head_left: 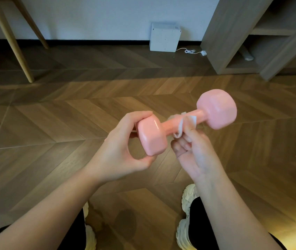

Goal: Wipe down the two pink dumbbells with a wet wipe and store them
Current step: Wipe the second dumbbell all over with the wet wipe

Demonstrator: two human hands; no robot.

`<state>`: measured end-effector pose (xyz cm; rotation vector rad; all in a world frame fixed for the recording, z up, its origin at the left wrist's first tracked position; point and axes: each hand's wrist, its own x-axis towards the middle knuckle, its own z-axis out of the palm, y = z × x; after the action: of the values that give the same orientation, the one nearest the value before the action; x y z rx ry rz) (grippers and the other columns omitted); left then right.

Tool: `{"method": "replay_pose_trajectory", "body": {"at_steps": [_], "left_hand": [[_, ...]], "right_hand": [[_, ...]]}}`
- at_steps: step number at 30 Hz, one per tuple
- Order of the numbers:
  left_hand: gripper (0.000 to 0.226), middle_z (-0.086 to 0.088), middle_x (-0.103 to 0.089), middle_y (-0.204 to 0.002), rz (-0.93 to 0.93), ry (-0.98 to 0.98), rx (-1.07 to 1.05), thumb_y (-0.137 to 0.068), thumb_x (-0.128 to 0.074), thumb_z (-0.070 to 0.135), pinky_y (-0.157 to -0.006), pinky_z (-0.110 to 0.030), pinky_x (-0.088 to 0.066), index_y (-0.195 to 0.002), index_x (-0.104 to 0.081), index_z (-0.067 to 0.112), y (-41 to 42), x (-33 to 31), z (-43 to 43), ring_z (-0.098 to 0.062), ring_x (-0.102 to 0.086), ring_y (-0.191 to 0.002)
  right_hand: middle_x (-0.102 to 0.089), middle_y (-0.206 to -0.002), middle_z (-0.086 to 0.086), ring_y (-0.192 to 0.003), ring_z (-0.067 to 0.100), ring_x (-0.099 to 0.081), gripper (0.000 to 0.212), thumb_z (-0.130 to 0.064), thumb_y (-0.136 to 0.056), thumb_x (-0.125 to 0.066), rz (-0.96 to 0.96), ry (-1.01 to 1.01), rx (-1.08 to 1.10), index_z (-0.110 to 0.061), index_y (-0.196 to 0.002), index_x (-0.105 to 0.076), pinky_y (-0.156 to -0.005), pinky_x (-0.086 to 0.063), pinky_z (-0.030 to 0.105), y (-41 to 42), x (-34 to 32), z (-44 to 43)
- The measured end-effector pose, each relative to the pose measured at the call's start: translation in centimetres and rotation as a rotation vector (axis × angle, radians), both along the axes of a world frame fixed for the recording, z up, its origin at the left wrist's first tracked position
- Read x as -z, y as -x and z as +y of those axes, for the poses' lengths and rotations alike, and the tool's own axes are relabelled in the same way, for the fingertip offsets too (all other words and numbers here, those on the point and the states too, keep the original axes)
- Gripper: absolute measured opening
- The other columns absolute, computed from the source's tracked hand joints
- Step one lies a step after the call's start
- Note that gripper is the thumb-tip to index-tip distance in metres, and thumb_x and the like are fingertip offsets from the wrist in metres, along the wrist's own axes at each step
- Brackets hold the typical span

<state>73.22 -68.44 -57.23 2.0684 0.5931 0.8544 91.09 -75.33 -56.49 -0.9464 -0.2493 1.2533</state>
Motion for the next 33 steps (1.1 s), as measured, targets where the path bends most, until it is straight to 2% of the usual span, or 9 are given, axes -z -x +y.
{"method": "replay_pose_trajectory", "body": {"at_steps": [3, 8, 12, 15, 18, 23, 27, 31, 33], "left_hand": [[0.076, 0.027, -0.05, -0.125, -0.028, 0.198, 0.044, -0.07, -0.078, 0.031, -0.088, -0.015, -0.05, -0.136, -0.04, 0.032, 0.2, -0.3, -0.1, -0.008, -0.056, -0.119], [0.072, 0.028, -0.048, -0.118, -0.06, 0.357, 0.057, -0.075, -0.072, 0.035, -0.086, -0.012, -0.047, -0.138, -0.036, 0.036, 0.2, -0.5, -0.5, -0.002, -0.053, -0.115], [0.071, 0.025, -0.049, -0.115, -0.054, 0.383, 0.056, -0.077, -0.074, 0.04, -0.083, -0.013, -0.048, -0.137, -0.037, 0.035, 0.1, -0.5, -0.7, -0.004, -0.056, -0.108], [0.069, 0.022, -0.051, -0.119, -0.061, 0.372, 0.061, -0.077, -0.076, 0.038, -0.083, -0.017, -0.05, -0.135, -0.039, 0.032, 0.1, -0.6, -0.4, -0.008, -0.057, -0.112], [0.07, 0.023, -0.052, -0.121, -0.05, 0.379, 0.049, -0.076, -0.076, 0.042, -0.085, -0.019, -0.052, -0.135, -0.04, 0.034, 0.1, -0.4, -0.6, -0.011, -0.056, -0.118], [0.071, 0.029, -0.05, -0.12, -0.034, 0.369, 0.034, -0.075, -0.078, 0.042, -0.085, -0.018, -0.052, -0.134, -0.04, 0.036, 0.2, -0.2, -0.5, -0.006, -0.055, -0.118], [0.069, 0.028, -0.051, -0.119, -0.017, 0.416, 0.029, -0.073, -0.076, 0.044, -0.084, -0.015, -0.05, -0.132, -0.042, 0.038, 0.3, -0.4, -0.6, -0.004, -0.054, -0.118], [0.059, 0.023, -0.061, -0.104, 0.025, 0.609, 0.01, -0.07, -0.07, 0.052, -0.078, -0.017, -0.049, -0.123, -0.049, 0.037, 0.2, -0.9, -0.4, -0.001, -0.061, -0.098], [0.053, 0.009, -0.065, -0.097, 0.02, 0.742, 0.038, -0.076, -0.07, 0.042, -0.064, -0.017, -0.05, -0.122, -0.049, 0.028, 0.1, -1.1, -0.6, -0.003, -0.064, -0.076]], "right_hand": [[-0.048, -0.051, -0.011, -0.036, 0.003, -0.031, 0.017, -0.028, -0.082, -0.066, 0.097, -0.1, 0.056, -0.014, -0.088, -0.074, -0.04, -0.028, 0.014, -1.5, -0.3, 0.0], [-0.051, -0.057, -0.008, -0.041, 0.006, -0.038, 0.037, -0.034, -0.077, -0.076, 0.138, -0.19, 0.025, -0.013, -0.106, -0.068, -0.044, -0.034, 0.014, -2.1, -0.6, 0.0], [-0.056, -0.056, -0.01, -0.041, 0.002, -0.042, 0.032, -0.032, -0.078, -0.069, -0.002, -0.046, -0.064, -0.014, -0.104, -0.067, -0.045, -0.039, 0.015, -0.1, -0.3, 0.2], [-0.063, -0.057, -0.012, -0.046, 0.0, -0.057, 0.051, -0.029, -0.072, -0.071, -0.135, 0.084, -0.185, -0.003, -0.114, -0.06, -0.049, -0.047, 0.015, 1.7, -0.1, 0.2], [-0.061, -0.053, -0.013, -0.04, 0.0, -0.054, 0.061, -0.031, -0.063, -0.075, -0.186, 0.164, -0.147, -0.002, -0.114, -0.059, -0.044, -0.043, 0.011, 2.0, 0.0, 0.0], [-0.042, -0.046, -0.01, -0.035, 0.004, -0.033, 0.032, -0.029, -0.069, -0.072, -0.003, 0.091, 0.094, -0.01, -0.094, -0.068, -0.039, -0.033, 0.014, -0.4, -0.4, 0.4], [-0.039, -0.052, -0.006, -0.037, 0.007, -0.031, 0.021, -0.032, -0.08, -0.071, 0.199, 0.022, 0.168, -0.013, -0.083, -0.08, -0.038, -0.03, 0.015, -1.7, -1.0, 0.5], [-0.044, -0.05, -0.008, -0.037, 0.005, -0.036, 0.051, -0.033, -0.076, -0.072, 0.024, 0.052, 0.003, -0.005, -0.117, -0.065, -0.041, -0.036, 0.015, -0.6, -0.5, 0.0], [-0.051, -0.048, -0.01, -0.037, 0.004, -0.042, 0.051, -0.032, -0.071, -0.072, -0.079, 0.125, -0.129, -0.004, -0.114, -0.064, -0.046, -0.042, 0.015, 0.4, -0.1, -0.2]]}}
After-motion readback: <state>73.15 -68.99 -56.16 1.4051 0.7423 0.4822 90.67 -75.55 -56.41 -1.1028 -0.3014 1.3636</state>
